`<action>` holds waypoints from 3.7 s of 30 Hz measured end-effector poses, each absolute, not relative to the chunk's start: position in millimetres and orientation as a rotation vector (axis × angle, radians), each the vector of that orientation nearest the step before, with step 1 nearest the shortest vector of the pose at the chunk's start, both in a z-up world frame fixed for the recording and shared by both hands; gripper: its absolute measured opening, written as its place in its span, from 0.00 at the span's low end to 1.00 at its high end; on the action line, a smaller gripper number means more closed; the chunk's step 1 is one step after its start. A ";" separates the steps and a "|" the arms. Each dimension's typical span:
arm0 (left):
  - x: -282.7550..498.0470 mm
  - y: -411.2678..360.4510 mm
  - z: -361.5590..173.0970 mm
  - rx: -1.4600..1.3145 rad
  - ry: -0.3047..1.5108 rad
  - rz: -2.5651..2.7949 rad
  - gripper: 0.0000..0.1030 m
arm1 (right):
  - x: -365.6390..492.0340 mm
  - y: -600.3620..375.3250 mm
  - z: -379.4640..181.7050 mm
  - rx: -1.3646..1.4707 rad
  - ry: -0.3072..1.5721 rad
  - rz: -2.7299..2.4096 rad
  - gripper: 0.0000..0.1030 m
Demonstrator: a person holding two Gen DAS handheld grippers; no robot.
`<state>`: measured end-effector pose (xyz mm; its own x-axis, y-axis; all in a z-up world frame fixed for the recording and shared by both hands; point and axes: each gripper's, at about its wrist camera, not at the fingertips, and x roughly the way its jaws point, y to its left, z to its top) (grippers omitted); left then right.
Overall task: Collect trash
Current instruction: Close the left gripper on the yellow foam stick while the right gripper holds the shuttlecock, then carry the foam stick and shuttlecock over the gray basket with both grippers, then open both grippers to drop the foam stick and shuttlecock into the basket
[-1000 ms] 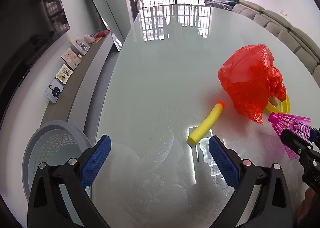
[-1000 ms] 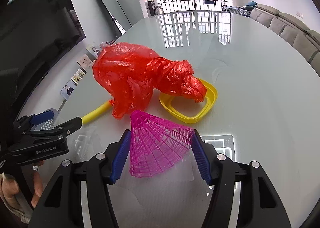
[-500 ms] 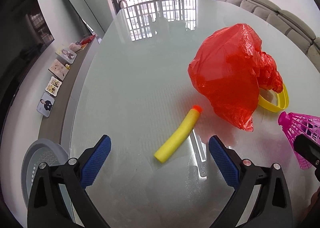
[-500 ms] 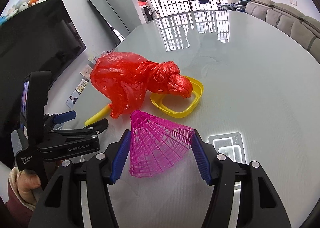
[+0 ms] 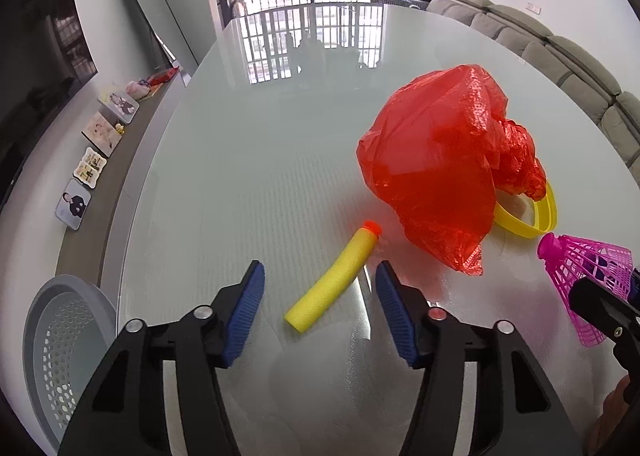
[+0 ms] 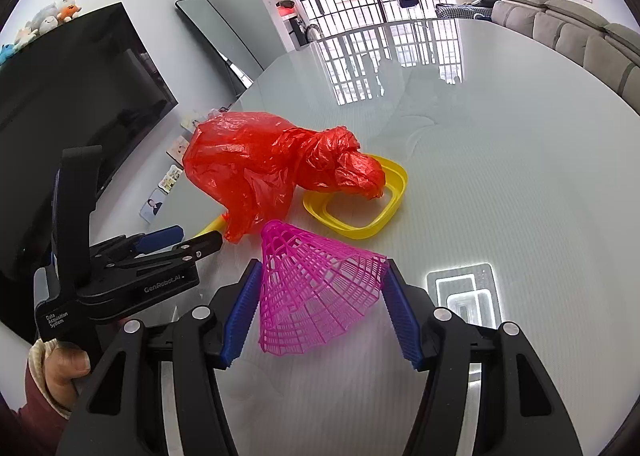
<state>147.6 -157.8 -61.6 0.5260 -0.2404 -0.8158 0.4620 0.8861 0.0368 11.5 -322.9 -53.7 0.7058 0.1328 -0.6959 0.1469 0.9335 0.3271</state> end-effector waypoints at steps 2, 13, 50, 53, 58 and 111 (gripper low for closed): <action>144.6 -158.3 -61.2 0.258 0.933 -0.417 0.49 | 11.7 -322.2 -53.9 0.379 0.791 -0.008 0.57; 125.5 -152.5 -56.5 0.241 0.945 -0.427 0.13 | 8.9 -318.4 -51.3 0.369 0.775 -0.005 0.57; 89.8 -101.7 -56.1 0.231 0.985 -0.448 0.12 | -33.4 -270.5 -48.8 0.346 0.806 0.027 0.57; 86.5 -98.7 -50.9 0.228 0.966 -0.437 0.12 | -33.3 -270.0 -47.8 0.342 0.807 0.029 0.57; 78.7 -86.3 -41.0 0.203 0.939 -0.412 0.12 | -29.7 -260.6 -44.1 0.326 0.809 0.044 0.57; 90.7 160.2 -64.3 0.001 0.935 0.046 0.58 | 94.4 -2.2 -52.7 -0.042 0.898 0.437 0.63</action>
